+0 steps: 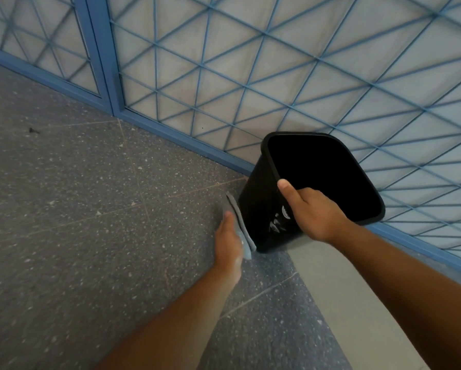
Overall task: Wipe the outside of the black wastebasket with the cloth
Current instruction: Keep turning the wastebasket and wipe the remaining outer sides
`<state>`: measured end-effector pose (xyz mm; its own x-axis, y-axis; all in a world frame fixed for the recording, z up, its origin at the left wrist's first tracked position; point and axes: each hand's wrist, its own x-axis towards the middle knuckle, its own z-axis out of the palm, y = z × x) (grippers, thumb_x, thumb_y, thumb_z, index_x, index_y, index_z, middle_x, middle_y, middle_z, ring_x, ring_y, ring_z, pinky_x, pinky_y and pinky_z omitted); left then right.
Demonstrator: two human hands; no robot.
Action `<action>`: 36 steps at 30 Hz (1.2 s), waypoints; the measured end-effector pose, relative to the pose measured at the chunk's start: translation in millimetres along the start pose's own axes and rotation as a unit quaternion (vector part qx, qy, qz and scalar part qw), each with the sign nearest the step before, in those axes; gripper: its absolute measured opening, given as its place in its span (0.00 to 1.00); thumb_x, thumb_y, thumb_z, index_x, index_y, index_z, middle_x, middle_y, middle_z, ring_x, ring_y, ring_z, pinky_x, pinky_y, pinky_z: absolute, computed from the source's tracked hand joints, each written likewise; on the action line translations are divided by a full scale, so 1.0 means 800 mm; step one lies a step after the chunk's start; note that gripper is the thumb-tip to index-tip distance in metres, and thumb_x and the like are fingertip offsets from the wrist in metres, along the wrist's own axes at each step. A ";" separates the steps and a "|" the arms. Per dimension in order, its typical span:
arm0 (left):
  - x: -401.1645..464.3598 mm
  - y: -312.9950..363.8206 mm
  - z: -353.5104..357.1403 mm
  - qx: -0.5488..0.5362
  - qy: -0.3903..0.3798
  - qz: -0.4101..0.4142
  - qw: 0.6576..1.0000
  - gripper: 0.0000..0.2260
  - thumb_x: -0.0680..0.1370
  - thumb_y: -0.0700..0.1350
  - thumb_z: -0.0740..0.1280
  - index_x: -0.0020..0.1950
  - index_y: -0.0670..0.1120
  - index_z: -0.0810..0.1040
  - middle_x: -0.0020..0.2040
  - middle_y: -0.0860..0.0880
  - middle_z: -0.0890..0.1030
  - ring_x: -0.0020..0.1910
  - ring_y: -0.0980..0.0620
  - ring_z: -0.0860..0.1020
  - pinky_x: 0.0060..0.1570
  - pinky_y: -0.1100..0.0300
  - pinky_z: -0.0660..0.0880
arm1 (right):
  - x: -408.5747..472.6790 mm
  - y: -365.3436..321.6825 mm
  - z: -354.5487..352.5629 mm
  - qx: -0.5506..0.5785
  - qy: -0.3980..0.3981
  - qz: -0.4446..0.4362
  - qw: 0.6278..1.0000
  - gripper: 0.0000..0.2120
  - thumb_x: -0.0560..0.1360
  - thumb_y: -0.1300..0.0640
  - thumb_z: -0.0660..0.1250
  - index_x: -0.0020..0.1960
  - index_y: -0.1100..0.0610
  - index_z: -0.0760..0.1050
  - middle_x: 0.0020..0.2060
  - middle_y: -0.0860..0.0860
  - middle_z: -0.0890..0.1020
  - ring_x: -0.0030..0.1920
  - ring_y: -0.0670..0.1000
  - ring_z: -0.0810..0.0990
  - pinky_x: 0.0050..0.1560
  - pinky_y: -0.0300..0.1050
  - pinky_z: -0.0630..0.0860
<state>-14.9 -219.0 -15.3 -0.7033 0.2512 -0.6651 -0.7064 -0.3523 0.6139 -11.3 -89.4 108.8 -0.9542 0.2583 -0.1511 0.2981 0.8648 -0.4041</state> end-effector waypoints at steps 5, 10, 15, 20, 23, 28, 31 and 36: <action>-0.009 0.018 -0.022 0.033 0.006 0.046 0.998 0.29 0.85 0.60 0.57 0.82 0.46 0.64 0.81 0.46 0.67 0.80 0.48 0.66 0.64 0.60 0.61 | -0.015 0.013 -0.048 -0.140 -0.048 -0.125 0.981 0.37 0.68 0.23 0.44 0.46 0.49 0.78 0.36 0.43 0.80 0.42 0.47 0.78 0.50 0.48 0.73; -0.017 0.018 -0.033 0.040 0.007 0.084 0.996 0.28 0.86 0.59 0.57 0.82 0.47 0.63 0.83 0.48 0.65 0.81 0.49 0.63 0.68 0.60 0.61 | -0.042 0.049 -0.057 -0.339 -0.048 -0.233 0.910 0.23 0.73 0.34 0.50 0.46 0.48 0.75 0.37 0.47 0.78 0.43 0.49 0.75 0.50 0.50 0.69; -0.027 0.026 -0.030 0.040 -0.002 0.087 0.995 0.28 0.86 0.59 0.57 0.82 0.47 0.64 0.81 0.48 0.67 0.75 0.54 0.68 0.66 0.63 0.65 | -0.045 0.047 -0.030 -0.321 -0.024 -0.285 0.903 0.18 0.78 0.43 0.51 0.43 0.51 0.74 0.37 0.47 0.76 0.41 0.51 0.75 0.45 0.49 0.69; -0.044 0.034 -0.001 0.019 -0.093 0.091 0.991 0.26 0.86 0.59 0.55 0.77 0.45 0.72 0.74 0.45 0.77 0.67 0.54 0.78 0.69 0.58 0.72 | -0.035 0.020 -0.010 -0.279 -0.022 -0.284 0.917 0.25 0.78 0.37 0.45 0.38 0.51 0.71 0.33 0.48 0.77 0.35 0.52 0.75 0.40 0.46 0.69; -0.052 0.028 0.023 -0.024 -0.166 0.083 0.982 0.27 0.87 0.59 0.51 0.78 0.45 0.72 0.74 0.42 0.77 0.75 0.44 0.73 0.78 0.49 0.66 | -0.030 0.014 -0.004 -0.257 -0.023 -0.254 0.932 0.30 0.76 0.33 0.40 0.38 0.52 0.71 0.30 0.47 0.74 0.31 0.49 0.73 0.36 0.47 0.71; -0.035 0.034 0.043 -0.038 -0.211 0.086 0.973 0.23 0.88 0.53 0.52 0.80 0.46 0.68 0.76 0.46 0.76 0.75 0.53 0.74 0.71 0.61 0.73 | -0.026 0.018 -0.002 -0.232 -0.013 -0.275 0.933 0.23 0.78 0.38 0.47 0.37 0.50 0.71 0.25 0.44 0.68 0.26 0.44 0.66 0.33 0.40 0.64; -0.018 0.050 0.051 -0.035 -0.210 0.105 0.971 0.22 0.88 0.49 0.52 0.83 0.48 0.63 0.80 0.47 0.70 0.79 0.52 0.68 0.81 0.51 0.62 | -0.022 0.014 -0.004 -0.220 -0.009 -0.288 0.932 0.21 0.79 0.40 0.49 0.38 0.50 0.72 0.25 0.43 0.67 0.25 0.44 0.66 0.33 0.38 0.61; -0.020 0.020 0.043 0.032 -0.164 0.173 0.971 0.21 0.88 0.49 0.53 0.82 0.52 0.65 0.81 0.54 0.68 0.81 0.56 0.64 0.82 0.49 0.59 | -0.022 0.019 -0.006 -0.215 -0.028 -0.301 0.929 0.23 0.80 0.39 0.48 0.39 0.50 0.73 0.27 0.43 0.68 0.27 0.44 0.67 0.33 0.39 0.63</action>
<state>-17.7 -197.5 20.1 -0.8798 0.4043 -0.2501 -0.4193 -0.4122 0.8089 9.9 -78.7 109.9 -0.9381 -0.3399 -0.0667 -0.3382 0.9404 -0.0351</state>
